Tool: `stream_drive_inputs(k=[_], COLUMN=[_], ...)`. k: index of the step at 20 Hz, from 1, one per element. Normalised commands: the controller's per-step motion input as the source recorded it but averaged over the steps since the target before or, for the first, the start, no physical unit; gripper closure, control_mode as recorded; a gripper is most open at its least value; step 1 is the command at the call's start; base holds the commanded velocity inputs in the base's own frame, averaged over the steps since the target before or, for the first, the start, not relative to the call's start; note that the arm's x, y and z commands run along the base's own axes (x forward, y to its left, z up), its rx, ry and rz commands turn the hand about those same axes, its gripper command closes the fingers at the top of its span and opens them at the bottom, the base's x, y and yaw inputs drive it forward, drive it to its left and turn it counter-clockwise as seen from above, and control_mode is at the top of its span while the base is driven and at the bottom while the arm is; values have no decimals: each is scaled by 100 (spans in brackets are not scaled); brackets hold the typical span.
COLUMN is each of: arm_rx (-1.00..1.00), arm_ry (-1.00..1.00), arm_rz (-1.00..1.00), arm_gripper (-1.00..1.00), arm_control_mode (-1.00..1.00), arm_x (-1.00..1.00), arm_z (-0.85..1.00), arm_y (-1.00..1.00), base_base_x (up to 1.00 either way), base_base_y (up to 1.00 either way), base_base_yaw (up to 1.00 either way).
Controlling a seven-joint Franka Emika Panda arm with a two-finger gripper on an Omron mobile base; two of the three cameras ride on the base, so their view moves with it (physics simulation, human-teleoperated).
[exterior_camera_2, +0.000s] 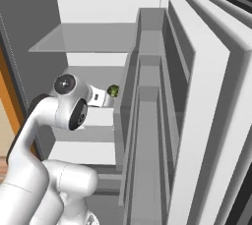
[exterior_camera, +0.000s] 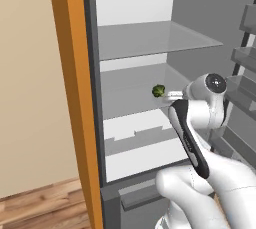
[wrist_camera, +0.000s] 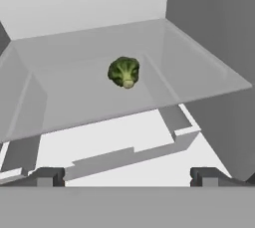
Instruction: Place one broccoli and one fish in each tupperware on the nearby counter, to pack two identical lunches.
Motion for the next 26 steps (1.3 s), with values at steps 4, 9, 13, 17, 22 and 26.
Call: stream_drive_inputs(k=[4, 9, 13, 17, 22, 26], arm_rx=[0, 0, 0, 0, 0, 0], arm_ry=[-2, 5, 0, 1, 3, 10], arm_rz=[3, 0, 0, 0, 0, 0], arm_gripper=[-100, -100, -100, -100, -100, -100], arm_control_mode=[-100, -100, -100, -100, -100, -100], arm_x=[28, 37, 39, 37, 34, 34], arm_z=[0, 0, 0, 0, -7, -12], arm_y=[0, 0, -3, -14, -6, 0], base_base_x=[0, 0, 0, 0, 0, 0], base_base_y=[0, 0, 0, 0, 0, 0], base_base_yaw=[0, 0, 0, 0, 0, 0])
